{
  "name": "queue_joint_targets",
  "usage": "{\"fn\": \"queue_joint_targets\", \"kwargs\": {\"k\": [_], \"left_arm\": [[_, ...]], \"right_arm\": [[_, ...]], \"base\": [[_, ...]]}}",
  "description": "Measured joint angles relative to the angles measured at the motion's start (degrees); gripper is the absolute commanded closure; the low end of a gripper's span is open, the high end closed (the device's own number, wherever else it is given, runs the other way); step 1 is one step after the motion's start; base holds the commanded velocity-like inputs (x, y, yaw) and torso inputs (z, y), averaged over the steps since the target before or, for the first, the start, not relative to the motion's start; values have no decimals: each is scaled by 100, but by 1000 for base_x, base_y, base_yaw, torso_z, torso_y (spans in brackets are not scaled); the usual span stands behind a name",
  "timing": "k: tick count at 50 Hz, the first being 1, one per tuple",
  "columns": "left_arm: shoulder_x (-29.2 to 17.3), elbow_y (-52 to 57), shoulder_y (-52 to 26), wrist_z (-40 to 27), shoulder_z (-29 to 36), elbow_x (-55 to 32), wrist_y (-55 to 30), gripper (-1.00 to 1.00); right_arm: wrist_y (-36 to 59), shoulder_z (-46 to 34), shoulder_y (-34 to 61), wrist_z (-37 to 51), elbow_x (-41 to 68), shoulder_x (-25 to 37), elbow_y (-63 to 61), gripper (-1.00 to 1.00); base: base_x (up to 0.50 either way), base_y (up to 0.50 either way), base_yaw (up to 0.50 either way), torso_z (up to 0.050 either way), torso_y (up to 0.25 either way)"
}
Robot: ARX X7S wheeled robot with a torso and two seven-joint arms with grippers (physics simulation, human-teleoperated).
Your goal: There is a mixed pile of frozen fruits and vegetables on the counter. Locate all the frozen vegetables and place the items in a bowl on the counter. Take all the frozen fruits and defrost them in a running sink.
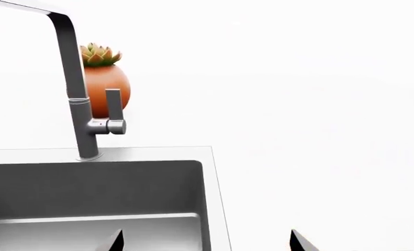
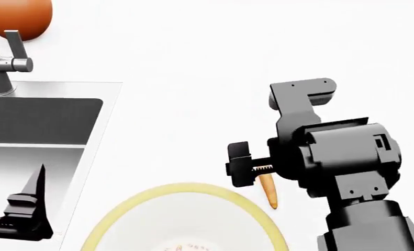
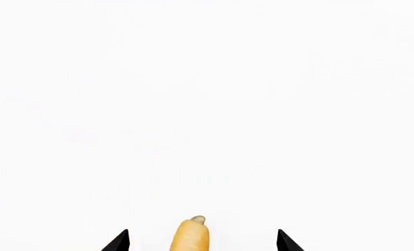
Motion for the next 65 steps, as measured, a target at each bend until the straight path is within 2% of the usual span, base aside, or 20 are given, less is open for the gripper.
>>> {"fn": "queue_joint_targets", "kwargs": {"k": [19,20,34,44,51,58,65], "left_arm": [[-54,-32,12,-26,14,-33,27,-100],[-56,-35,13,-27,20,-31,32,-100],[-61,-104,8,-53,134,20,116,-100],[-82,-94,-1,-81,131,-17,101,-100],[-93,-86,-4,-101,136,-37,99,-100],[-120,-66,-7,-125,106,-66,86,-100],[-141,-57,-12,-146,82,-89,84,-100]], "right_arm": [[-857,-186,513,-444,-316,-412,1779,-100],[-867,-197,517,-457,-327,-417,1790,100],[-192,-22,47,-126,-15,-104,251,100],[1197,492,-151,499,744,238,-2209,100],[1892,704,-145,2040,2796,527,-3629,100],[2142,717,-407,3728,5098,725,-4588,100],[2147,590,-868,4785,6534,854,-5314,100]], "base": [[0,0,0,0,0],[0,0,0,0,0],[0,0,0,0,0],[0,0,0,0,0],[0,0,0,0,0],[0,0,0,0,0],[0,0,0,0,0]]}}
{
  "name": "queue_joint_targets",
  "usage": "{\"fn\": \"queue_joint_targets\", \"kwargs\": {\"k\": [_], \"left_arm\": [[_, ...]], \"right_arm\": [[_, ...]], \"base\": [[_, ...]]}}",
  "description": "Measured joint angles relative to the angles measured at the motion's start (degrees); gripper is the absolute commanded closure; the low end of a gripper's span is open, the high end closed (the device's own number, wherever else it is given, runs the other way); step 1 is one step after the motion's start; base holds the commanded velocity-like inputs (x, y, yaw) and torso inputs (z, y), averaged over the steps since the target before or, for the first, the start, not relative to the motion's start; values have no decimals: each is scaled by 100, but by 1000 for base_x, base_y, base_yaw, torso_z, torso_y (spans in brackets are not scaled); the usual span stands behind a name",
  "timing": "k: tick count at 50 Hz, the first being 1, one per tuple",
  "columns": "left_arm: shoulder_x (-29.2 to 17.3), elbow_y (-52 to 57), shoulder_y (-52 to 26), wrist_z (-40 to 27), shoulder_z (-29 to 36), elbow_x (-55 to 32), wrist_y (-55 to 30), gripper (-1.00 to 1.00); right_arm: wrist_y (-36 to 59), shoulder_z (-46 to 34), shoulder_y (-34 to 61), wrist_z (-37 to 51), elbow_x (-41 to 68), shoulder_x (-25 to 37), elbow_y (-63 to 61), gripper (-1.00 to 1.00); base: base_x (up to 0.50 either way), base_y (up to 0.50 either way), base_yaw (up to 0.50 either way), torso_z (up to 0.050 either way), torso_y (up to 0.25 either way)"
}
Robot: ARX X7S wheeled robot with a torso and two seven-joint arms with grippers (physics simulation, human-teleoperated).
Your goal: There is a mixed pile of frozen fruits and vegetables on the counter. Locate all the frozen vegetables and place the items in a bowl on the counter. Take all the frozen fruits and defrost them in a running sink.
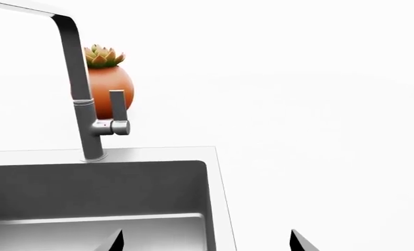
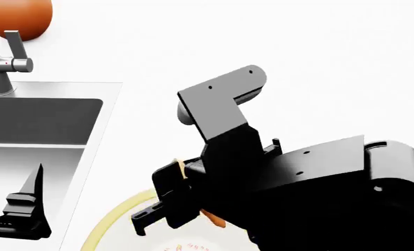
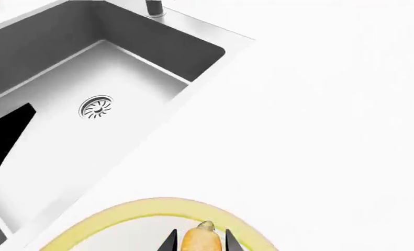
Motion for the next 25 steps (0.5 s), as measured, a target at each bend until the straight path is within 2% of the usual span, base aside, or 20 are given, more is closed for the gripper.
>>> {"fn": "queue_joint_targets", "kwargs": {"k": [9,23,24,25], "left_arm": [[-17,10,-4,-26,4,-22,0,-100],[-50,21,7,-47,5,-53,23,-100],[-51,19,6,-50,12,-51,26,-100],[-52,20,6,-51,14,-53,28,-100]], "right_arm": [[-72,-161,-543,520,757,99,-548,100],[-237,-343,-1085,200,457,200,-830,100],[-247,-354,-1101,192,449,204,-838,-100],[-257,-362,-1114,192,449,209,-850,-100]], "base": [[0,0,0,0,0],[0,0,0,0,0],[0,0,0,0,0],[0,0,0,0,0]]}}
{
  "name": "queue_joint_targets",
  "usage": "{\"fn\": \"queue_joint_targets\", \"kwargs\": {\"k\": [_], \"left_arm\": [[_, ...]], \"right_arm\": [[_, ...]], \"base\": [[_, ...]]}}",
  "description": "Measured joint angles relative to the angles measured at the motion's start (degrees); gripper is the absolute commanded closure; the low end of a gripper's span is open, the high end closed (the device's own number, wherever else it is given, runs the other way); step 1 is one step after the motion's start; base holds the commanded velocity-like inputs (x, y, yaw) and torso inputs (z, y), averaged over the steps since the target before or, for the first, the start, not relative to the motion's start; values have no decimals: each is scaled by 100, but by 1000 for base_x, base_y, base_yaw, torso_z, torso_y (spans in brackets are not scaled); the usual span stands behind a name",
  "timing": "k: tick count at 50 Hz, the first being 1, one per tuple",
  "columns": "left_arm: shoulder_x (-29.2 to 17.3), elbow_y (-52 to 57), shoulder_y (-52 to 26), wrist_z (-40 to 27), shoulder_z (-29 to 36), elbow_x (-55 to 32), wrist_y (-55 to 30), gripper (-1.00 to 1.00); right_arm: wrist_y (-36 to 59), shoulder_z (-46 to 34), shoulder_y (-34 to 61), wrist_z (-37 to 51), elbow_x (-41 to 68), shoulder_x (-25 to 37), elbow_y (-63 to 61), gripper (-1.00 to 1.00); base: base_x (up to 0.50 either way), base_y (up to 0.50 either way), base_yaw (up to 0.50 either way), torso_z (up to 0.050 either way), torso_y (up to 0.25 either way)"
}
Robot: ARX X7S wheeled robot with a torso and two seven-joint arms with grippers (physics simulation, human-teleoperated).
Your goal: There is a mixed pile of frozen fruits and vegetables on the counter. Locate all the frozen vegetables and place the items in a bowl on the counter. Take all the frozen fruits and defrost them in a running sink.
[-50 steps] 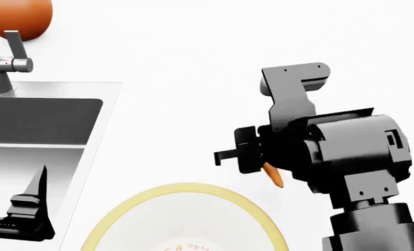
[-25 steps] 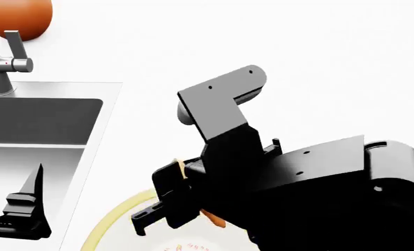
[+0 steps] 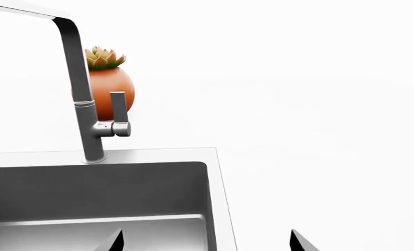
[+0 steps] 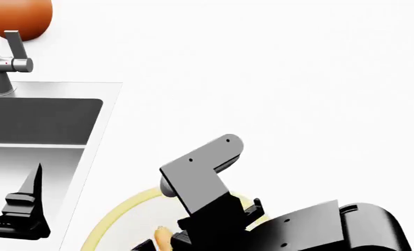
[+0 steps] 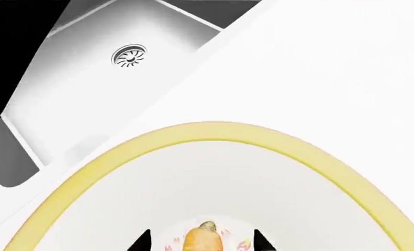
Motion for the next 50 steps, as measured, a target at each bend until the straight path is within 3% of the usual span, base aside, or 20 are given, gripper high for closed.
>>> {"fn": "queue_joint_targets", "kwargs": {"k": [18,35,50], "left_arm": [[-27,0,3,-30,6,-43,28,-100],[-64,-9,28,-56,58,-33,82,-100],[-101,-27,45,-85,139,7,136,-100]], "right_arm": [[-438,283,-53,314,219,239,-671,-100],[-2220,1431,-1593,-567,-2308,1004,-2223,-100],[-3220,2563,-2999,-540,-3250,1535,-2865,-100]], "base": [[0,0,0,0,0],[0,0,0,0,0],[0,0,0,0,0]]}}
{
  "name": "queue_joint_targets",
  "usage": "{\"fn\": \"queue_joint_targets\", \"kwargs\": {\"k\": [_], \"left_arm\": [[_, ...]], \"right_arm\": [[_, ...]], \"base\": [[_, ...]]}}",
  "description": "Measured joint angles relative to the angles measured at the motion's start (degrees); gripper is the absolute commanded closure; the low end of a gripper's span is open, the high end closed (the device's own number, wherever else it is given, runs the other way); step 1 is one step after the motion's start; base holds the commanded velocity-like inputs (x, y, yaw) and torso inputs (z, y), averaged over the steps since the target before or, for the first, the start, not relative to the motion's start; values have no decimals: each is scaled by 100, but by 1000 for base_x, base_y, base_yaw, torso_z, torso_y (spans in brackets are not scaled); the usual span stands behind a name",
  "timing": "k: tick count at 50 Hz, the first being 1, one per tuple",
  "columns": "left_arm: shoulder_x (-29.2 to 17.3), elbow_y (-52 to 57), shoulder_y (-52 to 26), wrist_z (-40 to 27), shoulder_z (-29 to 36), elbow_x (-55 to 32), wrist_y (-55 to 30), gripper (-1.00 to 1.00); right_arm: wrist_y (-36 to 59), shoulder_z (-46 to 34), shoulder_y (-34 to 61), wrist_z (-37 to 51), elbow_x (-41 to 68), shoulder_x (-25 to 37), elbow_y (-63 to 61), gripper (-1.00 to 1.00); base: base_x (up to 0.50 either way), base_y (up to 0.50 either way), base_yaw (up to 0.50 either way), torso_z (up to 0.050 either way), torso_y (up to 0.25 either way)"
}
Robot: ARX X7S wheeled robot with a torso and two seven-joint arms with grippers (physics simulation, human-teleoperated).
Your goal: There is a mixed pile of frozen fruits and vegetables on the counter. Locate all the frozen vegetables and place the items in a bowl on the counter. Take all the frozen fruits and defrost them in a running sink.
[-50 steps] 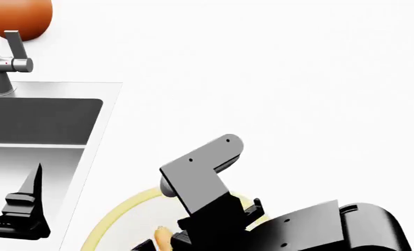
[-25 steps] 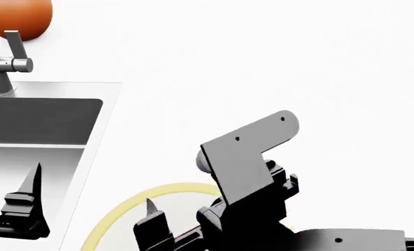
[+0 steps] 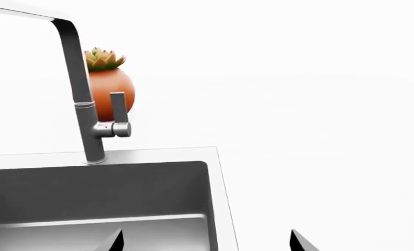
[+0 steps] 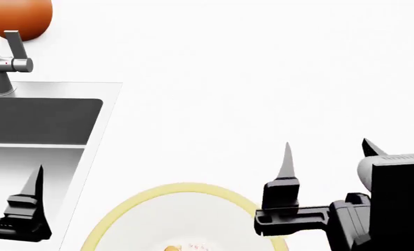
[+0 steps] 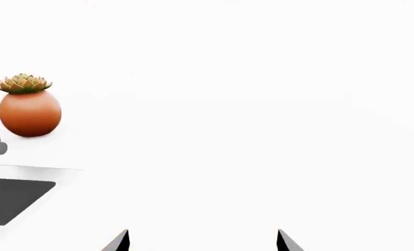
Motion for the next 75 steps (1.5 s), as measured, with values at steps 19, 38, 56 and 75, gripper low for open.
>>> {"fn": "queue_joint_targets", "kwargs": {"k": [19,38,56,75], "left_arm": [[-62,259,-195,-267,-449,-474,-490,-100],[-187,314,-258,-354,-688,-657,-628,-100],[-244,306,-269,-396,-676,-681,-609,-100],[-291,305,-269,-431,-656,-712,-578,-100]], "right_arm": [[-278,433,-570,46,-297,392,-453,-100],[-360,616,-747,137,-380,573,-651,-100],[-471,549,-818,65,-487,552,-641,-100],[-527,475,-833,32,-524,535,-607,-100]], "base": [[-10,174,0,0,0],[0,500,0,0,0],[0,500,0,0,0],[-47,493,0,0,0]]}}
